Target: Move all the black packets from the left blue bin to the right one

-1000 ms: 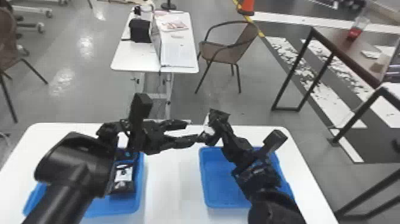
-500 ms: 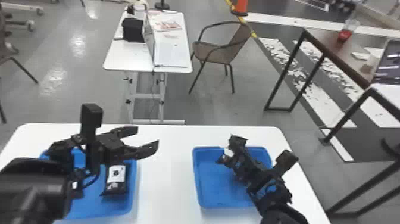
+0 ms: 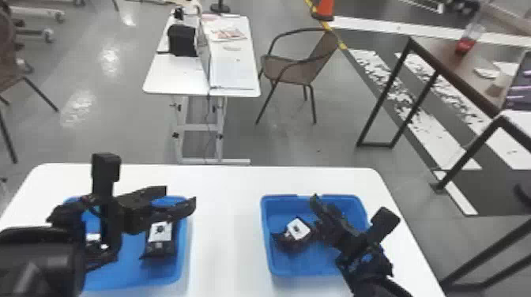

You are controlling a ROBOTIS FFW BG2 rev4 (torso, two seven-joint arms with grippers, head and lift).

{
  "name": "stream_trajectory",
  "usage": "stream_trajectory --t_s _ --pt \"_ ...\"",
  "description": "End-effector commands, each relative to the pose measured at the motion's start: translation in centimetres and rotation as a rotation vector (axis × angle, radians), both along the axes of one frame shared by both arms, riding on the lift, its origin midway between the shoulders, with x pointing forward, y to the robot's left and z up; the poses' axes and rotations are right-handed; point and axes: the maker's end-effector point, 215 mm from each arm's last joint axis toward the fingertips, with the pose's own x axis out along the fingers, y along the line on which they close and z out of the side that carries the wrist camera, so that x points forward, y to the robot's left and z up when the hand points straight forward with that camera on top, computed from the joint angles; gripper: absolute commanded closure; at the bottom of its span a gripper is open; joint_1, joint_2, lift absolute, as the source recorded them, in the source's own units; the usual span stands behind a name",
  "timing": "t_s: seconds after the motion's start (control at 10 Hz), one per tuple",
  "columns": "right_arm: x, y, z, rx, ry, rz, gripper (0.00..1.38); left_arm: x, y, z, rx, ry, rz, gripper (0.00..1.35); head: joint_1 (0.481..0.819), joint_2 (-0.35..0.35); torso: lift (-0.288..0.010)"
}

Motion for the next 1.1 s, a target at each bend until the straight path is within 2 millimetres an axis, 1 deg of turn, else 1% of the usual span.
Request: stream_trajectory --t_s 0.0,0.1,0.2,0.3,0.4,0.5,0.6,0.7,0.8,1.0 --pt "0.3 -0.4 5.1 -0.001 -0.131 -0.04 0.17 -0.8 1.6 -2.5 0.042 0.08 0.044 0.16 0.695 -0.194 0.0" --pt "0.1 -0.1 8.1 0.007 -0.2 -0.044 0.21 -1.7 2.9 -4.8 0.069 0.171 0.094 0.16 0.695 -0.192 0.0" --pt "-0.5 0.7 11.4 0.025 -0.272 -0.039 0.23 -2.4 3.2 -6.3 0.101 0.242 0.118 0.18 0.695 -0.18 0.0" --pt "-1.3 1.2 14.9 0.041 -0.351 -0.051 0.23 -2.3 3.6 -6.7 0.144 0.263 0.128 0.2 0.695 -0.167 0.0" --pt "-2.3 1.4 19.4 -0.003 -0.453 -0.06 0.23 -2.2 4.0 -7.2 0.167 0.287 0.148 0.22 0.695 -0.158 0.0" --pt "-2.8 1.7 22.1 -0.078 -0.498 -0.045 0.23 -2.5 4.4 -8.0 0.175 0.315 0.164 0.21 0.695 -0.151 0.0" --pt "-3.1 2.3 23.3 -0.148 -0.509 -0.032 0.23 -3.2 5.0 -8.9 0.188 0.352 0.179 0.21 0.695 -0.148 0.0" --pt "-3.2 3.3 23.7 -0.158 -0.516 -0.014 0.23 -3.8 5.4 -9.7 0.203 0.385 0.191 0.21 0.695 -0.144 0.0" --pt "-3.3 4.1 23.2 -0.152 -0.507 -0.004 0.23 -4.4 5.7 -10.8 0.21 0.407 0.201 0.21 0.695 -0.132 0.0" --pt "-3.6 4.7 22.3 -0.124 -0.49 0.003 0.23 -4.6 6.0 -12.6 0.238 0.421 0.203 0.22 0.695 -0.106 0.0"
